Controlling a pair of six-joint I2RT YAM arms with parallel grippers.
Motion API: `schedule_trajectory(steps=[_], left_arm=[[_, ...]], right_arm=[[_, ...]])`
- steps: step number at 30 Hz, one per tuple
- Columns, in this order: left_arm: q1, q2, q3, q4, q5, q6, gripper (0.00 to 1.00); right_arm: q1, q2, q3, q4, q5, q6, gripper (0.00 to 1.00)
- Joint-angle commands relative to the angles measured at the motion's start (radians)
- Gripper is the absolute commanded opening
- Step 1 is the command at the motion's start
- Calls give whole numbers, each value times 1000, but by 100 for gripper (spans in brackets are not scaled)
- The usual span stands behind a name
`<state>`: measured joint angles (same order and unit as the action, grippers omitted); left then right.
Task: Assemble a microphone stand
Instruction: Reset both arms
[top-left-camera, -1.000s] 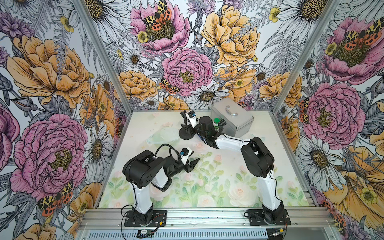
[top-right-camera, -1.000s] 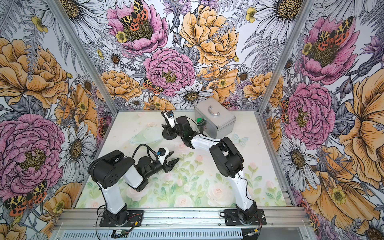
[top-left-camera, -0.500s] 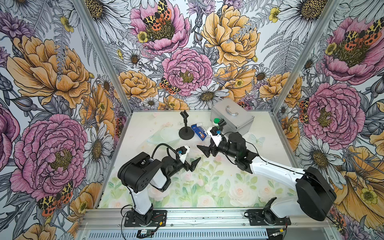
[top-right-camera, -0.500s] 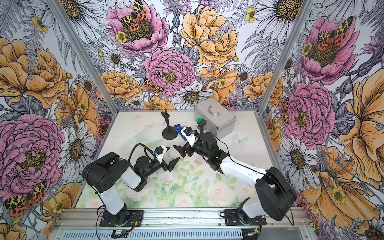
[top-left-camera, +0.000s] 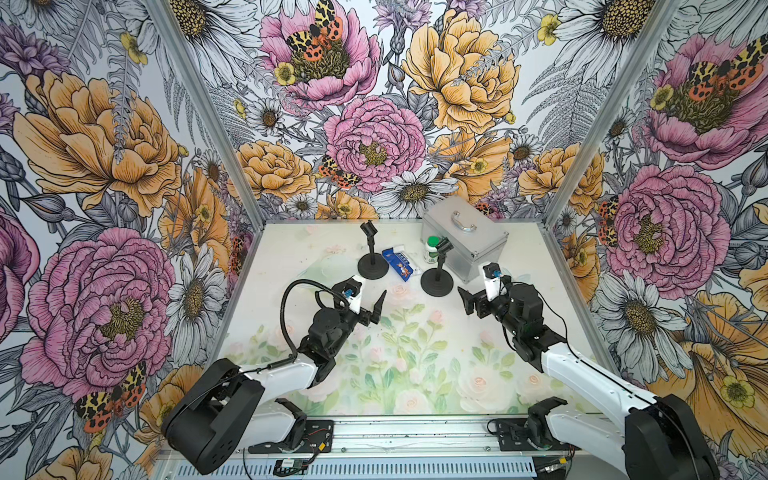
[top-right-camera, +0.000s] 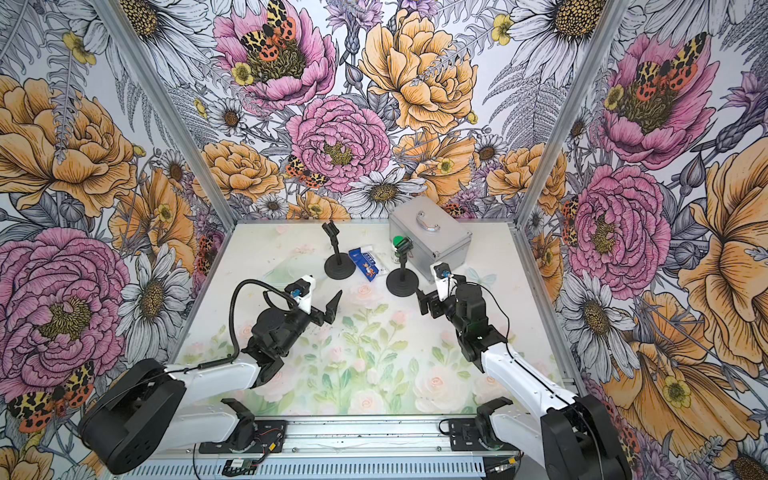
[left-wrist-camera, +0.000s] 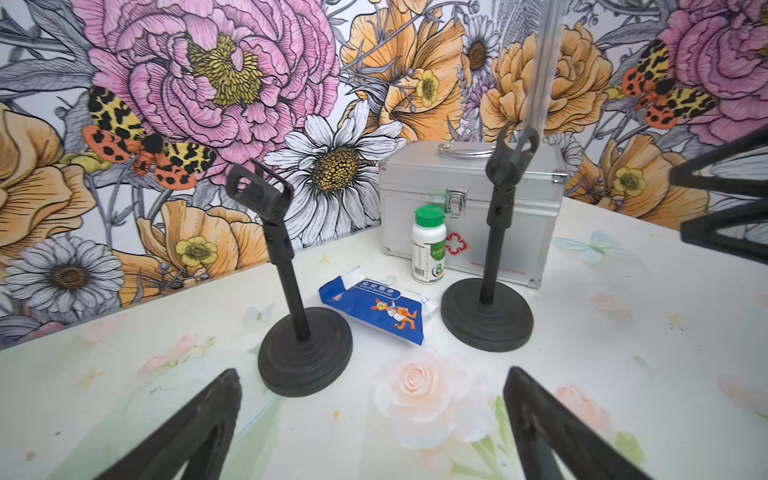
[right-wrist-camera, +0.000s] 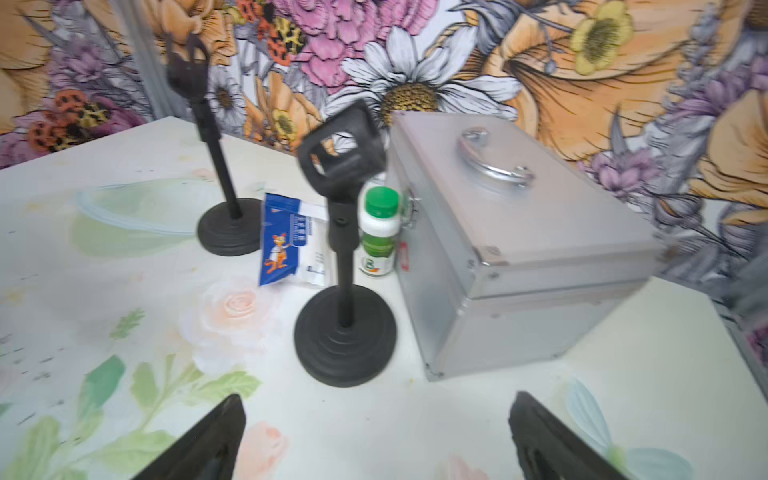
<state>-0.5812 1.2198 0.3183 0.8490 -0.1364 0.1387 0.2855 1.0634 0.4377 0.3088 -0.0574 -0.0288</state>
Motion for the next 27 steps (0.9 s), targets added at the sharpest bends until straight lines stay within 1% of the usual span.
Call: schedule_trajectory(steps=[1,3,5,6,9,11,14,15,18,22,23,24,26,27], left_arm=[[-26,-82,91,-298,-179,56,99],[-15,-130,164,-467,-254,8,99],[34,-155,209,-566,-261,-52,99],[55,-164,217,-595,-268,-53,99],[83,-170,197,-601,-353,-22,99],[117,-152,188,-600,-359,-24,99],[165,-125,184,-584,-369,0,99],[189,-111,180,-568,-356,-2,99],[286,-75,166,-534,-261,-35,99],[362,-29,149,-459,-191,-27,99],[377,-19,140,-430,-166,-24,99],[394,-7,127,-393,-135,-24,99],[431,35,117,-329,-54,-33,99],[452,65,116,-301,-6,-43,98]], right_arm=[[-68,-35,-49,77,121,28,100],[-119,-21,-54,78,132,44,100],[-160,11,-70,111,127,43,100],[-178,35,-87,159,127,41,100],[-233,121,-118,287,121,70,100],[-258,185,-126,375,105,83,100],[-268,247,-121,475,76,52,100],[-276,274,-109,494,67,48,100],[-310,339,-88,512,50,80,100],[-326,480,-106,687,33,88,100],[-325,446,-95,603,42,89,100],[-322,469,-101,668,47,86,100],[-321,453,-95,620,55,90,100],[-322,474,-93,652,61,91,100]])
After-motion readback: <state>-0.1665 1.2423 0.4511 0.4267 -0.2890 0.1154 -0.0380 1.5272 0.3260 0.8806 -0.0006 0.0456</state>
